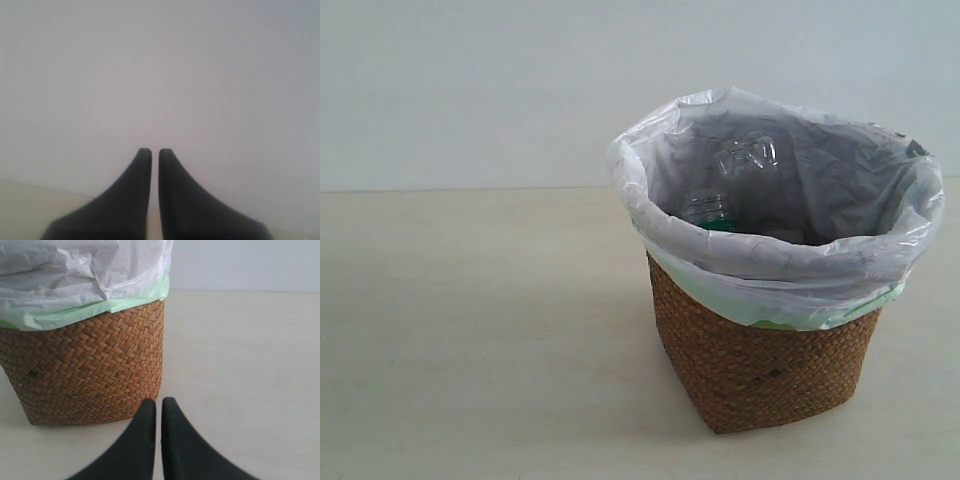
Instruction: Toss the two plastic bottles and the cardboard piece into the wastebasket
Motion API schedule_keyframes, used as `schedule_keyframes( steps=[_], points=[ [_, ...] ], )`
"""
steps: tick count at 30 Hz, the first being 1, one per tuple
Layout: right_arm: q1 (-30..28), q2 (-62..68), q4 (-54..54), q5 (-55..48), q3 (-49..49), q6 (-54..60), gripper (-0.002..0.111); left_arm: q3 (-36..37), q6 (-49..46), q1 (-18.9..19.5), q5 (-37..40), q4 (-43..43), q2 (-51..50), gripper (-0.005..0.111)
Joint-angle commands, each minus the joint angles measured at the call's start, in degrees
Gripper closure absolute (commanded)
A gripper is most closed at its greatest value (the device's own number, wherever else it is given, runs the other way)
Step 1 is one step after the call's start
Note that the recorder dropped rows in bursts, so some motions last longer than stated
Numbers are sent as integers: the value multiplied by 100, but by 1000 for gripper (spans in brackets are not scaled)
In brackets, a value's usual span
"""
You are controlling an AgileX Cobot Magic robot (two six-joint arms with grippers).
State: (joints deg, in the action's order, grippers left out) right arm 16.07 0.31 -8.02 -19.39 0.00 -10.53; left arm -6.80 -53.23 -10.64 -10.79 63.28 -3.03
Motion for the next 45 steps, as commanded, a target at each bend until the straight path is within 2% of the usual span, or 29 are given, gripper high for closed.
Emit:
schedule_keyframes(
  steps=[1,2,5,7,9,14,17,20,22,24,26,37,45],
  points=[
    [-15,-31,-6,49,0,41,108,230,24,8,92,-726,-173,102],
    [-15,-31,-6,49,0,41,108,376,626,8,265,-1614,-199,102],
    [-15,-31,-6,49,0,41,108,549,2090,8,297,-3096,-188,102],
    [-15,-31,-6,49,0,41,108,615,3437,8,434,-4517,18,102],
    [-15,-31,-6,49,0,41,108,628,4174,8,802,-5179,146,102],
    [-15,-31,-6,49,0,41,108,680,4502,107,1009,-5346,156,102],
    [-15,-31,-6,49,0,41,108,680,5192,389,1417,-5894,156,102],
    [-15,-31,-6,49,0,41,108,680,5392,1173,1835,-5928,156,102],
    [-15,-31,-6,49,0,41,108,680,5501,1527,2176,-5928,156,102],
    [-15,-31,-6,49,0,41,108,680,5502,1785,2654,-5928,156,102],
    [-15,-31,-6,49,0,41,108,680,5609,1948,2789,-5928,156,102],
    [-15,-31,-6,49,0,41,108,680,5584,1910,2737,-5971,156,102],
    [-15,-31,-6,49,0,41,108,680,5428,1256,2737,-5971,156,102]
  ],
)
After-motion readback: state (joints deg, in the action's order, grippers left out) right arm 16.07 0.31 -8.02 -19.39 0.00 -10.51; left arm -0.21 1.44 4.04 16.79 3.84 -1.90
